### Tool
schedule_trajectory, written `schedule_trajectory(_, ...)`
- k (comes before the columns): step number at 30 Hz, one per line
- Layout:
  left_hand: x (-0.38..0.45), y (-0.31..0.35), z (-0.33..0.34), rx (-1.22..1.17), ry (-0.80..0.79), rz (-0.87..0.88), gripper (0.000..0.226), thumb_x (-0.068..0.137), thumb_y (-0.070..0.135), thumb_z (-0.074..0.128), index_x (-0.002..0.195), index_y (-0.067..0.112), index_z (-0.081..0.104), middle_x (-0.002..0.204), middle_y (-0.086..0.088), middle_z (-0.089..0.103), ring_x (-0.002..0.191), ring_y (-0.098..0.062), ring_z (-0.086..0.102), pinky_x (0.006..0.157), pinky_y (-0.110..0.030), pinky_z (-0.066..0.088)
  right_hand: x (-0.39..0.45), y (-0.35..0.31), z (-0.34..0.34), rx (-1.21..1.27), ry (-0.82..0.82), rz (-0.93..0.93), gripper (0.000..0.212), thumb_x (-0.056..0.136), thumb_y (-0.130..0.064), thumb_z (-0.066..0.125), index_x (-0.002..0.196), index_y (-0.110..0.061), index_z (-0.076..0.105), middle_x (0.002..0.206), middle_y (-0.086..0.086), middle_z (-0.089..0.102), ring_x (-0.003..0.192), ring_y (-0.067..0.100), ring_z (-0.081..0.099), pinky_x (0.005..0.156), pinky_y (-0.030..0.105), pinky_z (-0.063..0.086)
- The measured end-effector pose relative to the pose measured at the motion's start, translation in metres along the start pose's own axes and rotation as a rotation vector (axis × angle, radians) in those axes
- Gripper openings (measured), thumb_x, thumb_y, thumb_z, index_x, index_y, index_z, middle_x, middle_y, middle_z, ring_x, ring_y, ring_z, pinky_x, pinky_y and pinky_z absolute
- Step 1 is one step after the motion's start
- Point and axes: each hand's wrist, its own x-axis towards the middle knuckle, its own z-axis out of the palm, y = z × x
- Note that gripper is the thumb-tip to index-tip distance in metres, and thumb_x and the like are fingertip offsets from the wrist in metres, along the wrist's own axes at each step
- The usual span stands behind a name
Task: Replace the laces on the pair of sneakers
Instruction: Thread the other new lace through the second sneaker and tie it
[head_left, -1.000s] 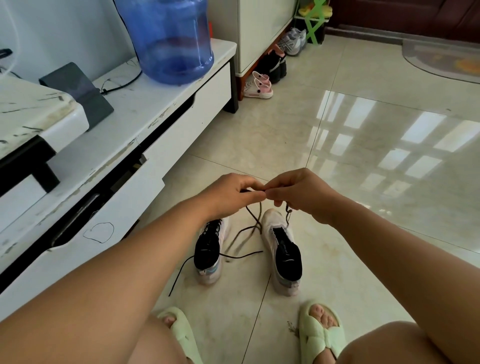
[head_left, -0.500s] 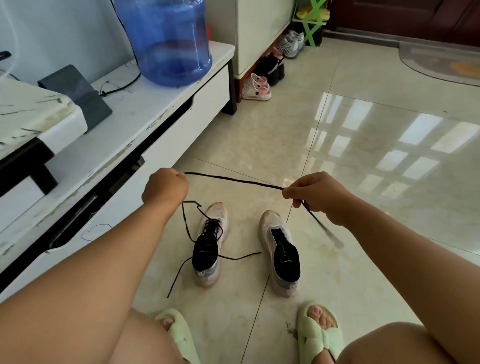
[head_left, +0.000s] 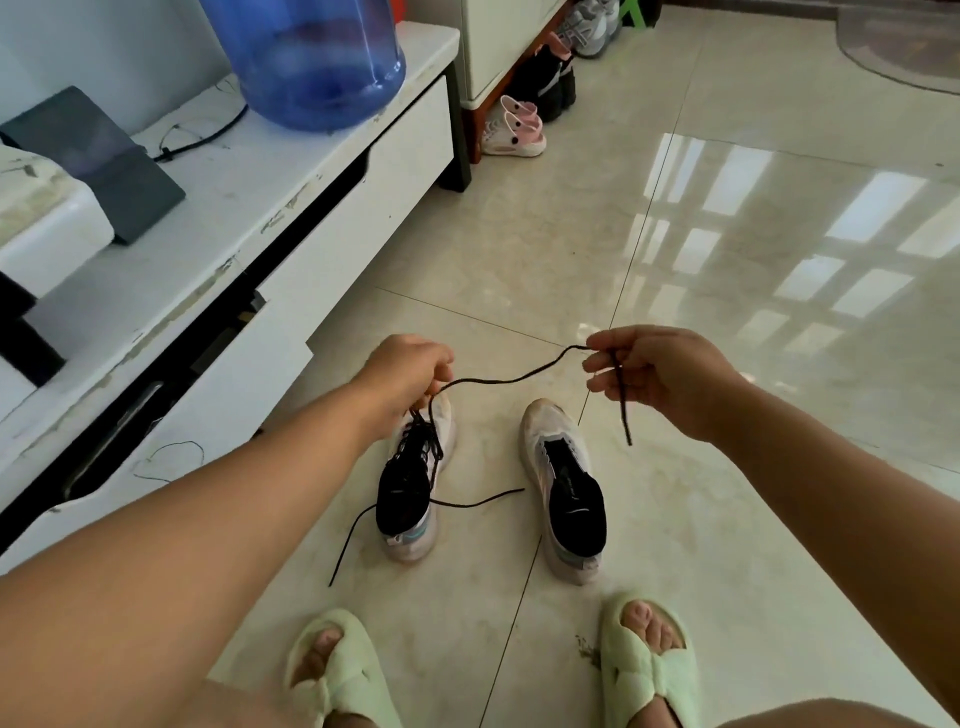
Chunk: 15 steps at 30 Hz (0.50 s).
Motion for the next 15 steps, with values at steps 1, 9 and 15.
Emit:
schedule_trajectory(1,0.002,-0.001,0.008,-0.060,-0.075,-0.036,0.022,0.087,0.000,0.040,0.084,0.009,0.059,0.082,-0.009,0.061,0.057,-0.013,0.051,0.047,-0.019,0.041,0.004,0.008,-0.003,-0.067,-0.009,-0.021,0.039,0.083,0.013,0.037,0.097,-0.007,0.067,0.088,0.011,0.072,0.075,0.021,0.070,0.068,0.027,0.053)
schedule_trajectory(9,0.049,-0.059,0.063,0.193,-0.134,0.120,0.029,0.082,-0.001,0.062,0.109,0.008,0.067,0.092,-0.003,0.072,0.086,-0.011,0.068,0.085,-0.024,0.050,0.058,0.083,-0.031,-0.594,0.155,-0.168,0.008,0.082,-0.021,0.069,0.075,-0.018,0.072,0.063,-0.006,0.065,0.053,0.005,0.056,0.052,0.012,0.042)
schedule_trajectory(15,0.081,-0.095,0.091,0.038,-0.045,0.118,0.011,0.084,0.005,0.065,0.091,0.012,0.068,0.063,0.018,0.067,0.066,-0.012,0.070,0.063,-0.020,0.056,0.093,0.122,-0.037,-0.874,0.040,-0.372,0.011,0.087,-0.006,0.062,0.087,-0.003,0.072,0.095,-0.002,0.058,0.081,0.015,0.056,0.068,0.009,0.035)
